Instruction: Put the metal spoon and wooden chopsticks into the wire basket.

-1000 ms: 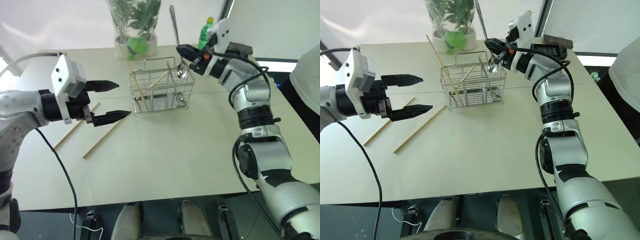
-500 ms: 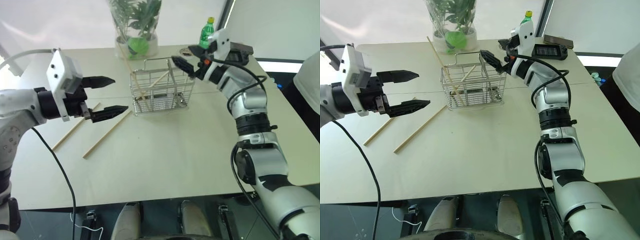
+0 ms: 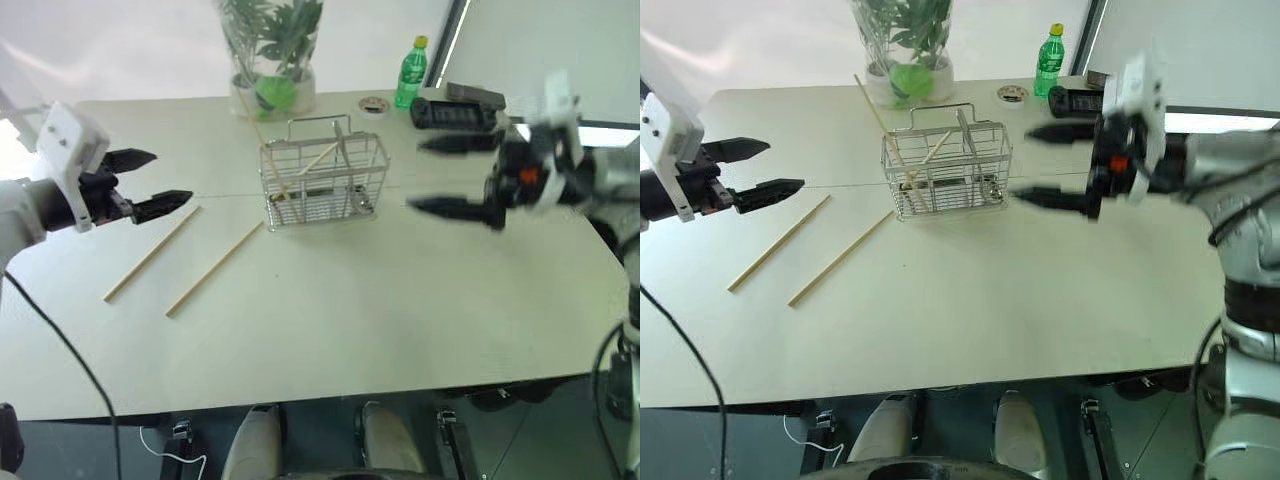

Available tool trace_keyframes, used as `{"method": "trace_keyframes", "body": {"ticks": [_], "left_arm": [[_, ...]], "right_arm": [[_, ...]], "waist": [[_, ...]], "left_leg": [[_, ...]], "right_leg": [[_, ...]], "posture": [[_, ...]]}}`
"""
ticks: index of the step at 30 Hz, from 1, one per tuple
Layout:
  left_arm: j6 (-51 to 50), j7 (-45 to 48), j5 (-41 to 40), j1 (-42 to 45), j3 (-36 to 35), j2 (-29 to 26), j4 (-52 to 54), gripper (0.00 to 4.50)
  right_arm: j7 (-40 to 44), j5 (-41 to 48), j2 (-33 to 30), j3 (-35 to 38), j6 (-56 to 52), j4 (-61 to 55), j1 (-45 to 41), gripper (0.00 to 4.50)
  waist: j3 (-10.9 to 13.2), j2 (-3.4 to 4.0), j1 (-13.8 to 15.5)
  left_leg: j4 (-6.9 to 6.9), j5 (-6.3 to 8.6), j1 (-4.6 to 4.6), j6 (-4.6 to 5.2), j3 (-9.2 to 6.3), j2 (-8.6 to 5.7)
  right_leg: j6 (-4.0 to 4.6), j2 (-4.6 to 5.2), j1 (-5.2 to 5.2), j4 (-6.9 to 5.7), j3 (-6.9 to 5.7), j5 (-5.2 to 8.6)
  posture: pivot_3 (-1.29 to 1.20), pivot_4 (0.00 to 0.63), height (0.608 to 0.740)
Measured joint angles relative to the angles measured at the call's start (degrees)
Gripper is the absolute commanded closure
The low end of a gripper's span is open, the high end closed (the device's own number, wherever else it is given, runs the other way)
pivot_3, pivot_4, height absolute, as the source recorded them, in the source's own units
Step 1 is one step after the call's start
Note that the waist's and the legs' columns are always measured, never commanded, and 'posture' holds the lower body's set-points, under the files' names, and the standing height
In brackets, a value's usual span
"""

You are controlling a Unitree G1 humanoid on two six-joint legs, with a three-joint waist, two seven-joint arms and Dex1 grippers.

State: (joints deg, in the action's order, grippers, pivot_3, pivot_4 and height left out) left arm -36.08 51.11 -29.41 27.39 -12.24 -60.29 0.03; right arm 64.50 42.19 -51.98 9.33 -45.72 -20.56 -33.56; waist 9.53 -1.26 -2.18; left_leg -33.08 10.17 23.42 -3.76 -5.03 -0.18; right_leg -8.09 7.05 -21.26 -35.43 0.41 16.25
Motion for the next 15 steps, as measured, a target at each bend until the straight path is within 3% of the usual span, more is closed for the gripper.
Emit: {"method": "trace_keyframes", "body": {"ticks": [6,15], "left_arm": [[10.18,7.28,12.64,9.83,13.05,2.35,-22.23,0.00],[21.04,10.74,23.34,18.21,18.35,8.70,-49.48,0.00]], "right_arm": [[-11.96,3.52,3.73,3.19,-5.03,-9.53,12.83,0.06],[-22.51,10.02,4.62,10.57,-8.82,-17.74,22.72,0.06]], "waist": [[-0.05,-0.11,1.44],[-0.04,-0.28,1.71]], "left_leg": [[0.00,0.00,0.14,0.00,0.16,0.00],[-0.05,0.00,0.17,0.00,0.16,0.00]], "right_leg": [[-0.02,0.00,-0.12,0.14,0.13,-0.02],[-0.13,-0.01,-0.09,0.18,0.13,-0.09]], "posture": [[0.00,0.150,0.720],[0.00,0.150,0.720]]}}
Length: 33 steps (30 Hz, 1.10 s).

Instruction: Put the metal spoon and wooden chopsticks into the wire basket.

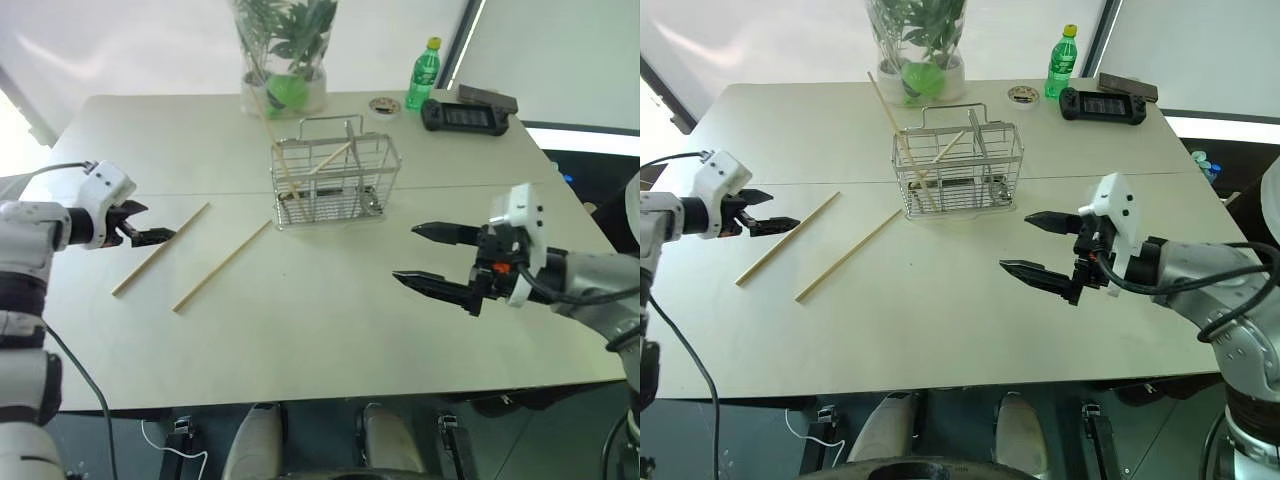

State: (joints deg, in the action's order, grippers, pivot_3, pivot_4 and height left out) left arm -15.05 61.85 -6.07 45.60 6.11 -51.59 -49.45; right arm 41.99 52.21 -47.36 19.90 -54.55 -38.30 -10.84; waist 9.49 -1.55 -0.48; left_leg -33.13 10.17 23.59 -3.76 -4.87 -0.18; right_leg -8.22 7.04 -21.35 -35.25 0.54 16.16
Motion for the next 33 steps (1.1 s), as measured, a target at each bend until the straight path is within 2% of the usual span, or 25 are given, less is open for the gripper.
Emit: {"method": "trace_keyframes", "body": {"ticks": [4,11,14,17,21,29,33], "left_arm": [[3.36,0.36,3.08,2.06,1.27,4.05,-6.91,0.00],[7.35,-1.70,6.98,7.83,1.55,7.24,-15.38,0.00],[7.99,-2.22,7.47,9.28,1.48,8.12,-17.75,0.85],[8.08,-2.12,7.69,9.87,1.43,8.54,-18.71,2.25],[8.11,-2.06,8.66,10.44,1.43,8.85,-19.19,4.36],[6.90,-2.92,8.48,10.62,-0.71,9.51,-19.31,4.45],[4.76,-10.59,3.40,12.69,-8.82,10.27,-19.04,4.45]], "right_arm": [[-3.21,3.46,-0.13,2.34,-0.40,-2.48,2.59,0.06],[-5.72,7.43,-1.97,4.44,-0.54,-2.92,4.40,0.06],[-5.65,7.79,-3.58,5.48,-0.48,-2.91,5.94,0.00],[-4.80,8.12,-5.06,6.07,-0.42,-2.90,7.60,0.00],[-3.05,9.15,-6.23,6.89,-0.08,-2.94,9.00,0.00],[-3.04,9.83,-6.73,7.29,0.46,-2.96,9.41,0.00],[-3.44,9.88,-6.69,7.22,0.78,-3.02,10.02,0.00]], "waist": [[0.00,-0.08,0.00],[-0.03,-0.10,0.75],[-0.04,-0.10,1.18],[-0.06,-0.11,1.16],[-0.06,-0.12,1.10],[-0.05,-0.14,1.12],[0.14,-0.46,1.24]], "left_leg": [[0.00,0.00,0.01,0.00,-0.01,0.00],[-0.04,0.00,-0.05,0.00,0.00,0.00],[-0.05,0.00,-0.05,0.00,-0.01,0.00],[-0.05,0.00,-0.06,0.00,-0.01,0.00],[-0.05,0.00,-0.06,0.00,-0.01,0.01],[-0.05,0.00,-0.05,0.00,-0.01,0.01],[-0.07,0.00,0.03,0.00,-0.08,0.01]], "right_leg": [[-0.02,0.00,0.00,0.00,0.00,-0.01],[-0.02,0.00,0.07,-0.01,0.00,-0.01],[-0.02,0.00,0.08,0.00,0.00,-0.01],[-0.02,0.00,0.08,-0.02,0.00,-0.01],[-0.01,0.00,0.07,-0.02,0.00,-0.01],[-0.02,0.00,0.06,-0.02,-0.01,-0.01],[-0.07,0.00,0.03,-0.02,-0.06,-0.03]], "posture": [[0.00,0.150,0.720],[0.00,0.150,0.720],[0.00,0.150,0.720],[0.00,0.150,0.720],[0.00,0.150,0.720],[0.00,0.150,0.720],[0.00,0.150,0.720]]}}
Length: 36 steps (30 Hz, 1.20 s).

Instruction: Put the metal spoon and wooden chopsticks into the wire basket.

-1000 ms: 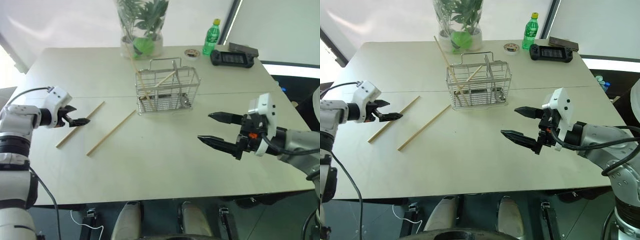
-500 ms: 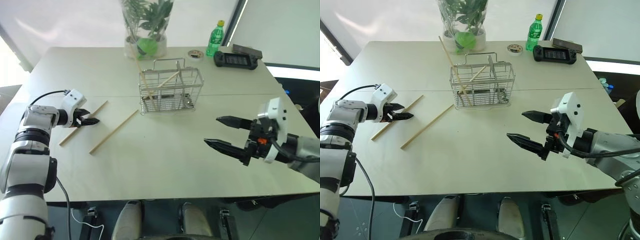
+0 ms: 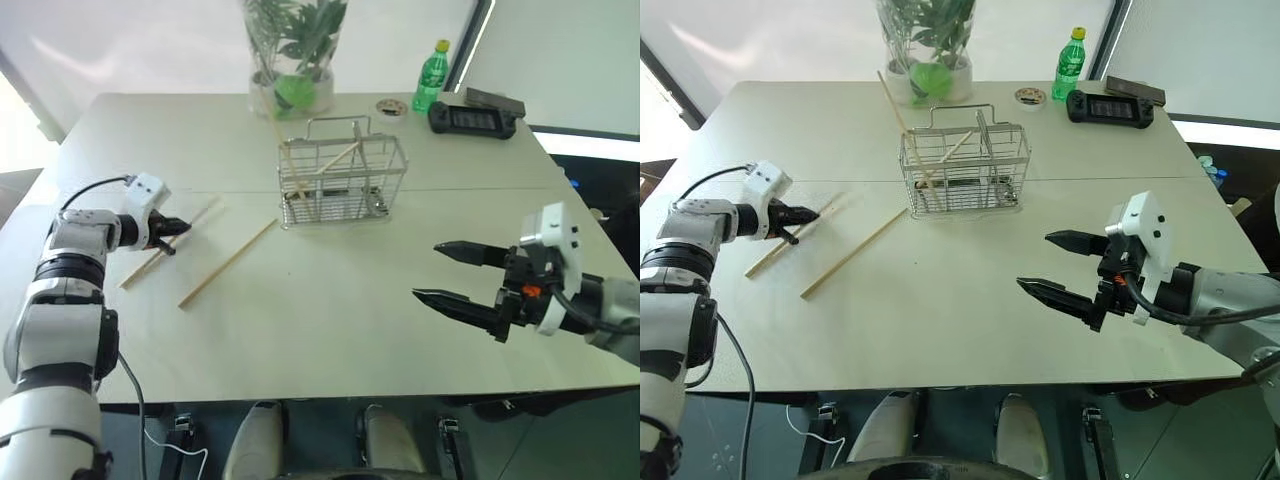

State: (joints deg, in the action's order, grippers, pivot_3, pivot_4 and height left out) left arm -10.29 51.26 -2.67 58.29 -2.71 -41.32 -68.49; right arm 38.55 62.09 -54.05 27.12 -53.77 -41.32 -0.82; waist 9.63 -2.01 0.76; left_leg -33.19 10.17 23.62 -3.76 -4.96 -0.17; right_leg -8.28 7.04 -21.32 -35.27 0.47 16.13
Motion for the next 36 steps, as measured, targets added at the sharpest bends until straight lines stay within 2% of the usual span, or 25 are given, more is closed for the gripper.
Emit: {"method": "trace_keyframes", "body": {"ticks": [2,6,10,15,21,32,36], "left_arm": [[-2.45,-3.83,-4.54,2.53,-5.71,0.63,3.62,4.45],[-5.50,-11.69,-14.36,5.18,-15.36,5.95,20.87,4.45],[-6.92,-19.63,-19.41,9.36,-18.29,12.85,32.86,4.45],[-2.92,-24.24,-20.31,15.38,-16.60,22.51,33.76,4.45],[0.95,-22.65,-19.14,12.84,-12.02,28.51,32.77,4.45],[6.22,-23.10,-17.40,6.28,-9.57,33.01,30.72,4.45],[7.56,-24.44,-17.09,4.17,-9.48,35.75,30.70,2.83]], "right_arm": [[-0.05,0.03,0.04,-0.01,0.51,-0.15,0.30,0.00],[-0.29,-0.01,0.19,-0.38,1.35,-0.20,0.87,0.00],[-0.64,-0.07,0.51,-1.49,1.97,-0.16,0.88,0.00],[-1.24,-0.30,1.29,-1.93,3.15,-0.15,1.24,0.00],[-2.78,-0.17,1.88,-1.89,4.09,-0.79,3.71,0.00],[-6.23,1.28,2.53,-1.31,4.84,-2.29,5.05,0.00],[-7.23,1.84,2.53,-1.31,5.31,-2.27,4.76,0.00]], "waist": [[0.13,-0.25,0.04],[0.12,-0.30,-0.01],[0.11,-0.28,-0.05],[0.11,-0.28,-0.03],[0.10,-0.23,-0.15],[0.13,-0.27,0.06],[0.13,-0.27,0.09]], "left_leg": [[-0.03,0.00,0.06,0.00,-0.04,0.00],[-0.08,-0.01,0.18,-0.01,-0.04,-0.01],[-0.08,-0.01,0.06,-0.01,-0.04,-0.02],[-0.10,-0.01,-0.04,-0.01,0.00,-0.02],[-0.04,-0.01,-0.07,-0.01,0.03,-0.02],[-0.09,-0.01,-0.03,-0.01,0.03,-0.02],[-0.09,0.00,-0.03,-0.01,0.02,-0.03]], "right_leg": [[-0.09,0.00,0.00,0.02,-0.05,-0.05],[-0.30,0.01,0.00,0.13,-0.04,-0.17],[-0.33,0.01,0.06,0.06,-0.03,-0.18],[-0.33,0.00,0.24,0.14,-0.03,-0.17],[-0.33,-0.01,0.18,0.12,-0.02,-0.17],[-0.32,-0.01,0.23,0.19,-0.01,-0.17],[-0.32,-0.01,0.23,0.19,-0.01,-0.17]], "posture": [[0.00,0.150,0.720],[0.00,0.150,0.720],[0.00,0.150,0.720],[0.00,0.150,0.720],[0.00,0.150,0.720],[0.00,0.150,0.720],[0.00,0.150,0.720]]}}
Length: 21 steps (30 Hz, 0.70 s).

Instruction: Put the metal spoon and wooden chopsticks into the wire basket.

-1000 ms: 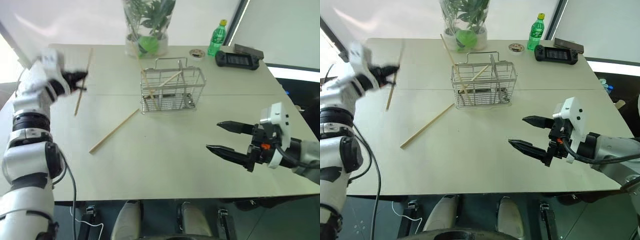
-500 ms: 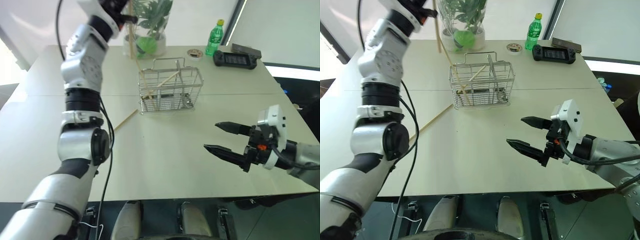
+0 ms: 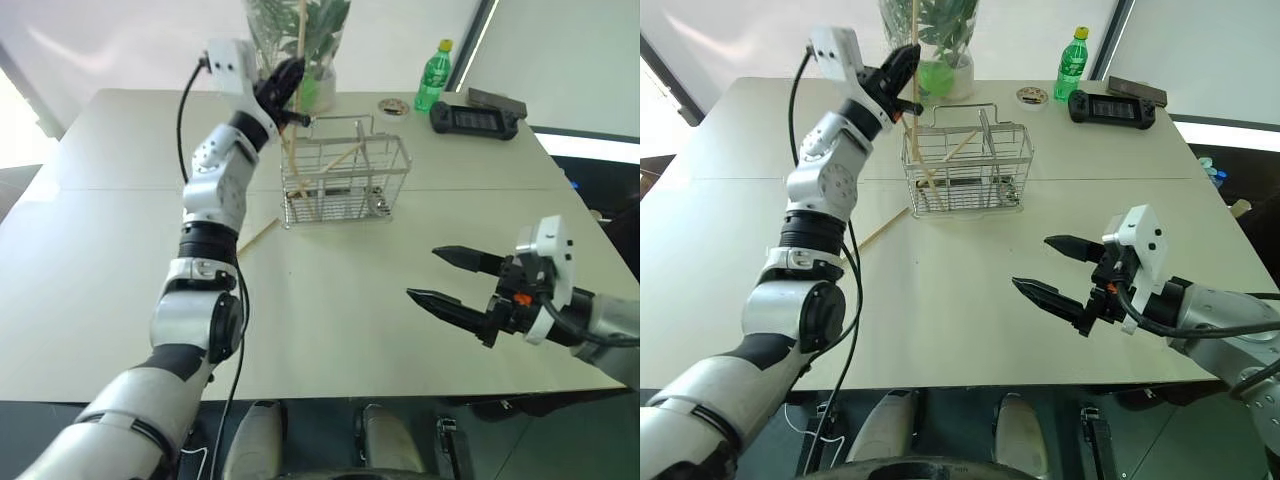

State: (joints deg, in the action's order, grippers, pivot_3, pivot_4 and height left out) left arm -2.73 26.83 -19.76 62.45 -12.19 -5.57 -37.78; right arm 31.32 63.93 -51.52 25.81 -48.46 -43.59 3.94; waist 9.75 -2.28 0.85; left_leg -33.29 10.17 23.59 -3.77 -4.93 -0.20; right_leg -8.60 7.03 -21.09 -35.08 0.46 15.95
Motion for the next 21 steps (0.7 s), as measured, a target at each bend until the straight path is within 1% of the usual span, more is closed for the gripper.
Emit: {"method": "trace_keyframes", "body": {"ticks": [1,3,5,6,8,10,13,16,18,21], "left_arm": [[0.36,-0.23,-0.02,-0.18,0.00,0.50,0.00,2.35],[0.97,-0.79,-0.14,-0.59,-0.06,1.14,0.14,1.22],[0.73,-1.12,-0.52,-1.39,-0.11,1.57,1.01,0.19],[0.20,-1.31,-0.99,-1.72,-0.13,1.72,1.90,0.04],[-2.20,-1.56,-2.28,-2.12,-0.22,1.49,4.82,0.04],[-6.72,-1.36,-3.93,-2.40,-0.21,-0.33,9.42,0.04],[-16.70,-0.08,-7.23,-2.93,-0.31,-7.38,18.84,0.04],[-25.26,1.28,-9.64,-2.94,-0.81,-15.35,25.57,0.04],[-32.92,3.02,-11.28,-3.30,-0.61,-21.53,28.40,0.04],[-45.94,9.23,-13.35,-6.51,2.72,-33.42,33.14,0.04]], "right_arm": [[-0.16,0.20,-0.01,0.00,0.01,0.01,-0.12,0.00],[-0.59,0.68,-0.04,0.00,0.02,0.04,-0.42,0.00],[-0.82,1.42,-0.08,0.08,0.02,0.15,-0.70,0.00],[-0.98,1.63,-0.10,0.10,0.02,0.26,-0.93,0.00],[-1.24,1.73,-0.12,0.11,0.02,0.60,-1.26,0.00],[-1.54,1.76,-0.12,0.04,0.03,0.86,-1.68,0.00],[-2.10,1.74,-0.08,-0.24,0.07,1.16,-2.20,0.00],[-2.45,1.59,0.05,-0.96,0.13,1.21,-2.64,0.00],[-2.62,1.52,0.46,-1.73,0.20,1.31,-3.10,0.00],[-2.60,1.28,0.81,-2.71,0.44,1.94,-3.66,0.00]], "waist": [[0.00,0.00,-0.01],[0.00,0.00,-0.02],[0.00,0.01,-0.15],[0.00,0.00,-0.14],[0.00,0.00,-0.10],[0.00,0.01,-0.19],[0.01,0.05,-0.64],[0.00,0.08,-0.56],[0.00,0.09,-0.54],[0.01,0.12,-0.67]], "left_leg": [[0.00,0.00,0.00,0.00,0.00,0.00],[0.00,0.00,0.00,0.00,0.00,0.00],[0.00,0.00,-0.01,0.00,0.00,0.00],[0.00,0.00,0.00,0.00,0.00,0.00],[0.00,0.00,0.00,0.00,0.00,0.00],[0.01,0.00,0.00,0.00,0.00,0.00],[0.05,0.00,-0.01,0.00,-0.01,0.01],[0.06,0.00,-0.07,0.00,-0.02,0.02],[0.05,0.00,-0.08,0.00,-0.02,0.02],[0.07,0.01,-0.08,0.00,-0.01,0.02]], "right_leg": [[0.00,0.00,0.00,0.00,0.00,0.00],[0.00,0.00,0.00,0.00,0.00,0.00],[0.00,0.00,-0.02,-0.01,0.00,0.00],[0.00,0.00,-0.02,-0.01,0.00,0.00],[0.00,0.00,-0.02,-0.01,0.00,0.00],[0.00,0.00,-0.02,-0.01,0.01,0.00],[0.00,-0.03,-0.09,-0.07,0.02,0.00],[0.01,-0.04,-0.03,-0.07,0.02,0.01],[0.02,-0.04,-0.01,-0.06,0.03,0.01],[0.21,-0.04,-0.02,-0.05,0.05,0.11]], "posture": [[0.00,0.150,0.720],[0.00,0.150,0.720],[0.00,0.150,0.720],[0.00,0.150,0.720],[0.00,0.150,0.720],[0.00,0.150,0.720],[0.00,0.150,0.720],[0.00,0.150,0.720],[0.00,0.150,0.720],[0.00,0.150,0.720]]}}
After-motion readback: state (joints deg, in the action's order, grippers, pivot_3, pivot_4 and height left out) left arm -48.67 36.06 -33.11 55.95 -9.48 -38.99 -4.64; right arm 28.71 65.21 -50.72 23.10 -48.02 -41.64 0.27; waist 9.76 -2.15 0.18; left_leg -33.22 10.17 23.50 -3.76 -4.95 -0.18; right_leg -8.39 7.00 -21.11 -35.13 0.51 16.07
